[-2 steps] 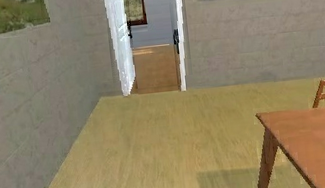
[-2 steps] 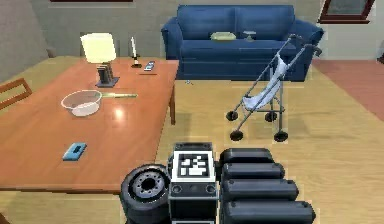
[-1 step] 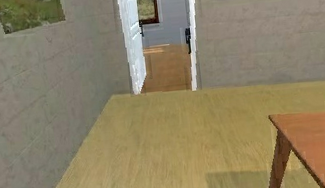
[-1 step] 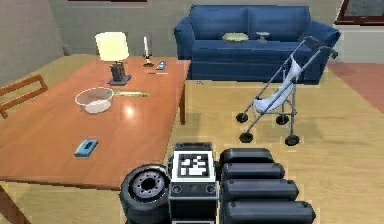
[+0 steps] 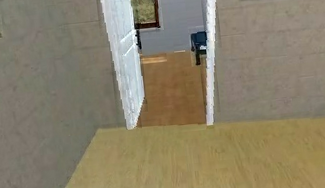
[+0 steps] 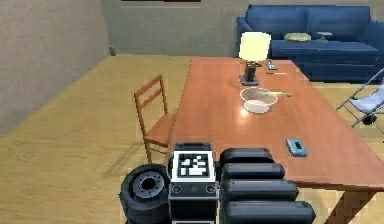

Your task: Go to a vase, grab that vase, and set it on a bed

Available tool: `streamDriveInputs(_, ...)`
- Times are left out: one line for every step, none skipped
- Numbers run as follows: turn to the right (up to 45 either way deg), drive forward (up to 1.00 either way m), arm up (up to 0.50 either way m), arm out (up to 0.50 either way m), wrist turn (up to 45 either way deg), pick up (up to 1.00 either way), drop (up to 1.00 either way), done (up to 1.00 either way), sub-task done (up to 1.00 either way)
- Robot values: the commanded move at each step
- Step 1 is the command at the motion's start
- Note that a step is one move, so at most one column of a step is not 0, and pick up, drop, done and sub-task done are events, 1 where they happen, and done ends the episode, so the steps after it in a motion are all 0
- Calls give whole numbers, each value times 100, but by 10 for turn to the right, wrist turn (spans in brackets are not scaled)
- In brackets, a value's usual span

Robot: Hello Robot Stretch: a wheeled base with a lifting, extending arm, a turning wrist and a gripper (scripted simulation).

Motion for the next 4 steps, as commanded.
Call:
streamDriveInputs(0, 100, 0, 0, 0, 0, 0, 0, 0)
streamDriveInputs(-30, 0, 0, 0, 0, 0, 0, 0, 0)
streamDriveInputs(0, 95, 0, 0, 0, 0, 0, 0, 0)
streamDriveInputs(30, 0, 0, 0, 0, 0, 0, 0, 0)
